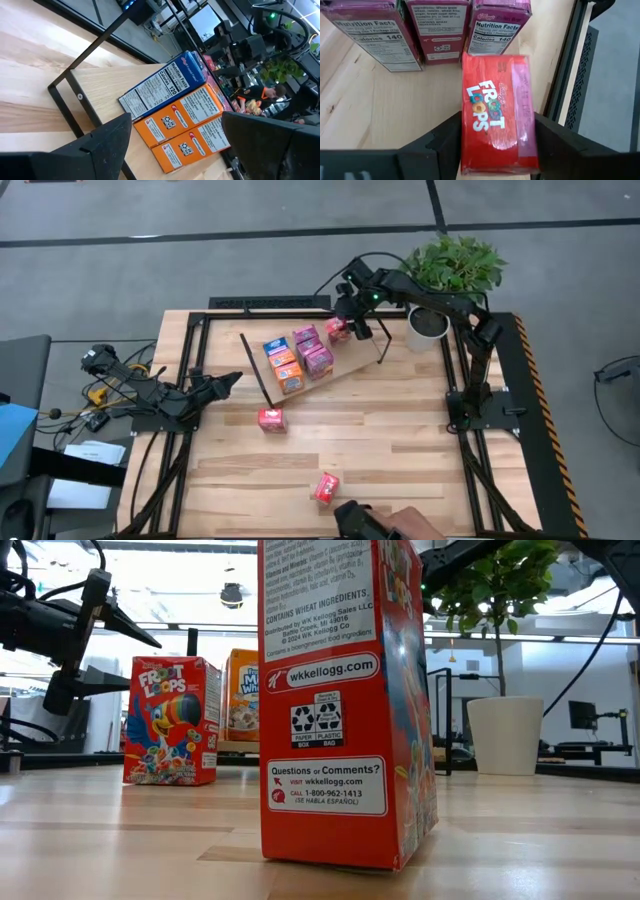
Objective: Stack cereal on shelf
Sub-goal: Put the middle red cereal box on the shelf
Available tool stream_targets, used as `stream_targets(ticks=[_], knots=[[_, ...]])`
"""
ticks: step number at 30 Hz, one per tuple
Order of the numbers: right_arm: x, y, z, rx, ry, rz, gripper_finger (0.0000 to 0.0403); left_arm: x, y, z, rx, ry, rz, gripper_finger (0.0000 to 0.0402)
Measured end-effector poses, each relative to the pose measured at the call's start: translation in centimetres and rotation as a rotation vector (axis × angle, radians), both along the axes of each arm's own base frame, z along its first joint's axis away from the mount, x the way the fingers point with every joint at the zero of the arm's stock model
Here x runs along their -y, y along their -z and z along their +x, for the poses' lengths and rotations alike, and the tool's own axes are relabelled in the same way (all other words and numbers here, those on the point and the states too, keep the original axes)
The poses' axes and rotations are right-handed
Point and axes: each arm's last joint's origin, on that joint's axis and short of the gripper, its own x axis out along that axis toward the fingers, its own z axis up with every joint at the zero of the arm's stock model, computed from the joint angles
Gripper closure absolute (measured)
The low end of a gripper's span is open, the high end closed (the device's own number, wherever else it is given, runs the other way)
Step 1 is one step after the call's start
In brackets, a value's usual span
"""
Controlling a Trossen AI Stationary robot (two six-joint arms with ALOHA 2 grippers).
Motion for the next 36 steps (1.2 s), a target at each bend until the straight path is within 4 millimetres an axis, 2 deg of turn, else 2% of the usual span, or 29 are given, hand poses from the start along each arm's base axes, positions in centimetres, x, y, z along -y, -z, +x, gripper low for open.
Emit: stream_targets(ticks=[11, 18, 24, 29, 36], knots=[[0.3, -0.7, 0.5, 0.052, 0.015, -0.081, 0.0142, 0.0, 0.0, 0.0, 0.001, 0.001, -0.001, 0.0101], [-0.5, -4.4, -0.7, 0.101, 0.041, -0.118, 0.0142, 0.0, 0.1, 0.0, -0.017, 0.001, 0.015, 0.0101], [-2.7, -7.0, -2.3, 0.072, 0.159, -0.019, 0.015, 0.0, 0.1, 0.0, -0.02, 0.008, 0.012, 0.0101], [-3.9, -6.7, -3.6, -0.043, 0.233, 0.116, 0.0199, 0.0, 0.2, 0.0, -0.036, 0.007, 0.025, 0.0101], [-4.9, -3.6, -3.6, -0.165, 0.231, 0.168, 0.032, 0.0, 0.3, 0.0, -0.039, 0.001, 0.026, 0.0101]])
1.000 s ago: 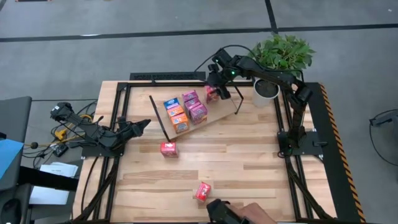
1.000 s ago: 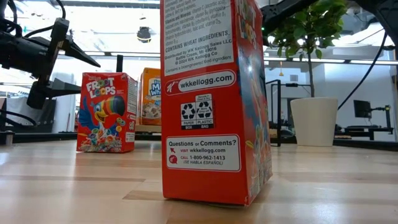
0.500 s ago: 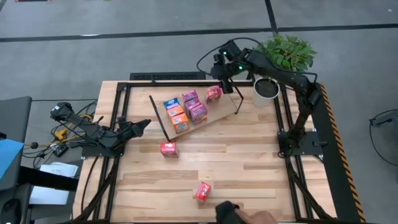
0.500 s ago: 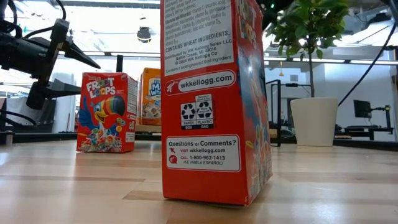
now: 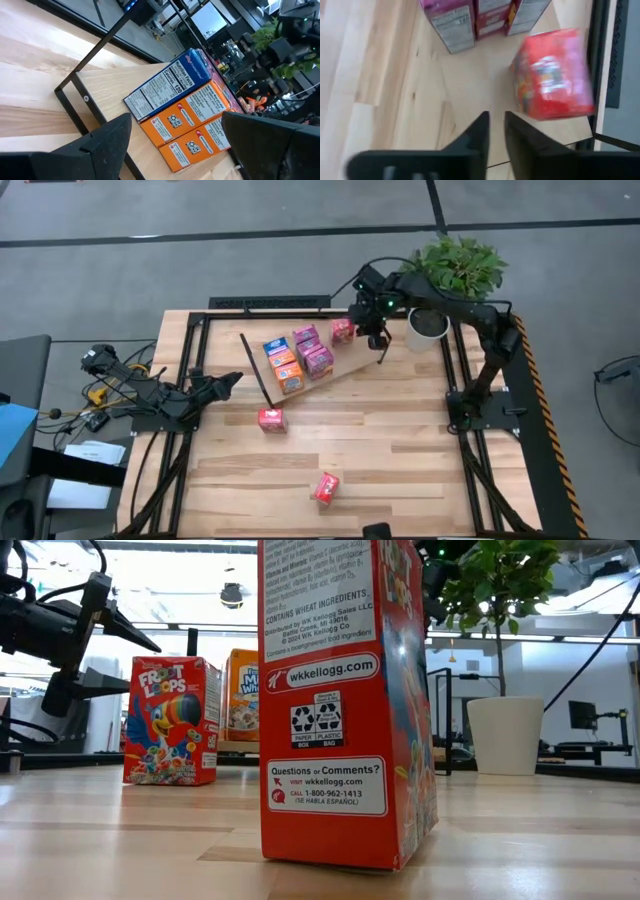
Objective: Stack cereal on shelf
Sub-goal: Put the middle red cereal box on the shelf
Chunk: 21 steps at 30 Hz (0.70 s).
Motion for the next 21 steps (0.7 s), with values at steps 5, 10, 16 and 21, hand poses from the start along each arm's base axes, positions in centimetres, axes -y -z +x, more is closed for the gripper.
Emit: stream_targets(ticks=[5, 10, 16, 21], knots=[[-0.1, 1.1, 0.2, -0.016, -0.003, -0.029, 0.0387, 0.0, 0.0, 0.0, 0.0, -0.001, 0.0, 0.0101], [0.2, 1.3, 0.5, -0.003, 0.002, -0.073, 0.0379, 0.0, 0.0, 0.0, 0.0, -0.001, 0.0, 0.0101], [0.8, 1.8, 1.1, -0.014, 0.019, -0.151, 0.0354, 0.0, 0.0, 0.0, 0.001, -0.001, -0.001, 0.0101], [0.8, 1.7, 1.1, -0.017, 0.002, -0.169, 0.0364, 0.0, 0.0, 0.0, 0.003, 0.0, -0.004, 0.0101]])
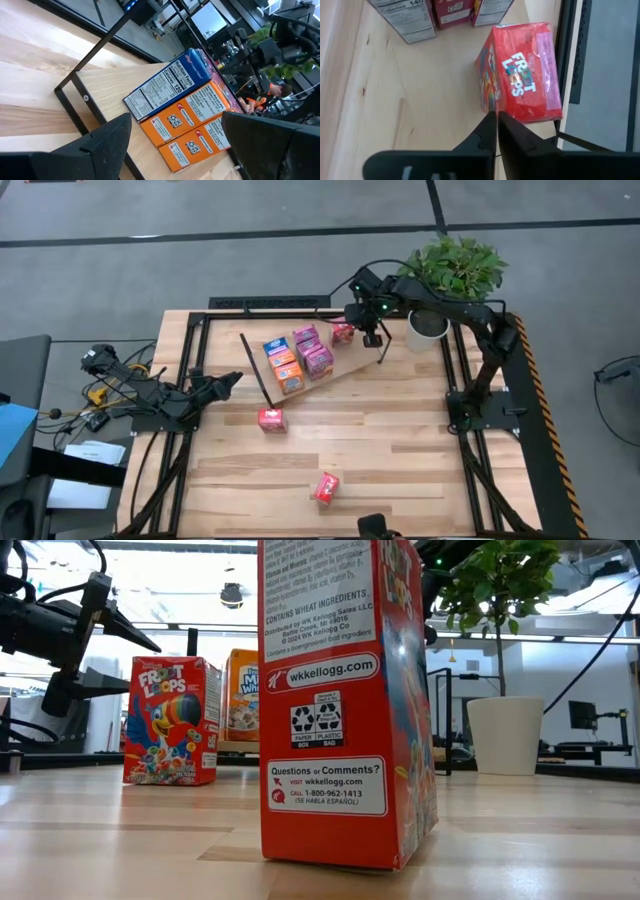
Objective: Stack cereal on shelf
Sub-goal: Put the middle red cereal box on the shelf, then put the top red cereal box on the shelf aligned with the other red cereal box
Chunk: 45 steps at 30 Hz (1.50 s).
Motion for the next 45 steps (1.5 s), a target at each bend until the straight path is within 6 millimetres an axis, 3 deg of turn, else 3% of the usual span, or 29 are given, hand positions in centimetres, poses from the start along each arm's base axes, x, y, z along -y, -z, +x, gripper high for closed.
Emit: stream_targets(ticks=[7, 18, 30, 37, 45], knots=[[0.2, 0.0, -0.1, 0.005, -0.009, -0.013, 0.0386, 0.0, 0.0, 0.0, 0.0, 0.0, 0.0, 0.0101], [0.5, -0.2, 0.1, 0.001, -0.006, -0.075, 0.0361, 0.0, 0.0, 0.0, 0.002, 0.0, -0.002, 0.0101], [-0.4, -0.3, 0.5, -0.001, -0.032, -0.078, 0.0385, 0.0, 0.0, 0.0, 0.002, -0.001, -0.002, 0.0101], [-2.4, -1.4, 1.4, -0.053, -0.038, -0.139, 0.036, 0.0, 0.0, 0.0, -0.001, 0.0, 0.001, 0.0101], [-7.6, -3.8, 4.1, 0.1, -0.023, 0.03, 0.0332, 0.1, 0.0, 0.1, -0.023, 0.043, 0.018, 0.0101]])
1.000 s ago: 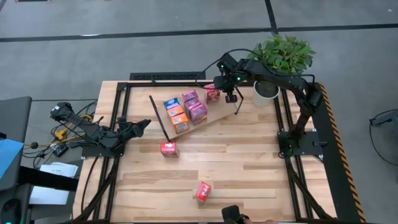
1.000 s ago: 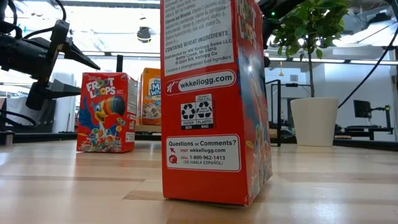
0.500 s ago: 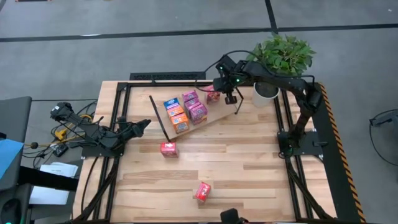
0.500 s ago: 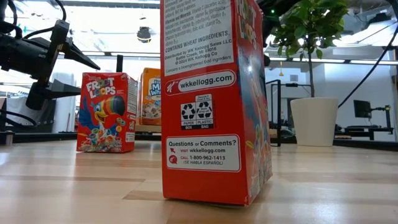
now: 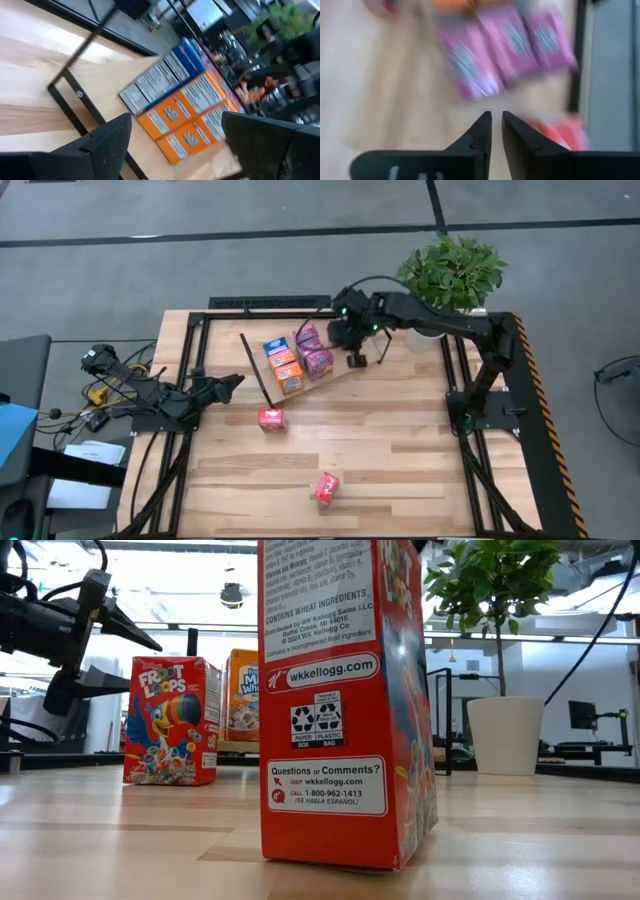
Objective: Stack cereal on shelf
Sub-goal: Put the top red cereal box on the shelf aligned with the other red cereal box
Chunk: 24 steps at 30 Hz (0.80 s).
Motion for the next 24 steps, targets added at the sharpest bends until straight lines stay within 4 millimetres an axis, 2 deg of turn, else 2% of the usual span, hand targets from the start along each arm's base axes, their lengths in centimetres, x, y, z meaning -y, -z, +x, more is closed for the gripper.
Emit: stream_targets(ticks=[4, 8, 13, 18, 24], knots=[[-3.7, -0.4, 1.6, 0.081, -0.045, 0.077, 0.0296, 0.2, -0.1, 0.2, -0.023, 0.081, 0.016, 0.0101], [-7.3, -0.8, 3.3, 0.19, -0.066, 0.106, 0.0236, 0.4, -0.1, 0.3, -0.039, 0.174, 0.027, 0.0101], [-11.0, 0.0, 4.7, 0.322, -0.02, 0.148, 0.0173, 0.9, -0.3, 0.6, -0.034, 0.352, 0.006, 0.0103], [-13.6, 1.5, 5.0, 0.34, 0.001, 0.192, 0.0166, 1.4, 0.2, 1.0, -0.065, 0.478, -0.045, 0.0124], [-15.0, 2.6, 4.8, 0.308, -0.02, 0.209, 0.0187, 2.1, 1.8, 1.7, -0.199, 0.517, -0.105, 0.0175]])
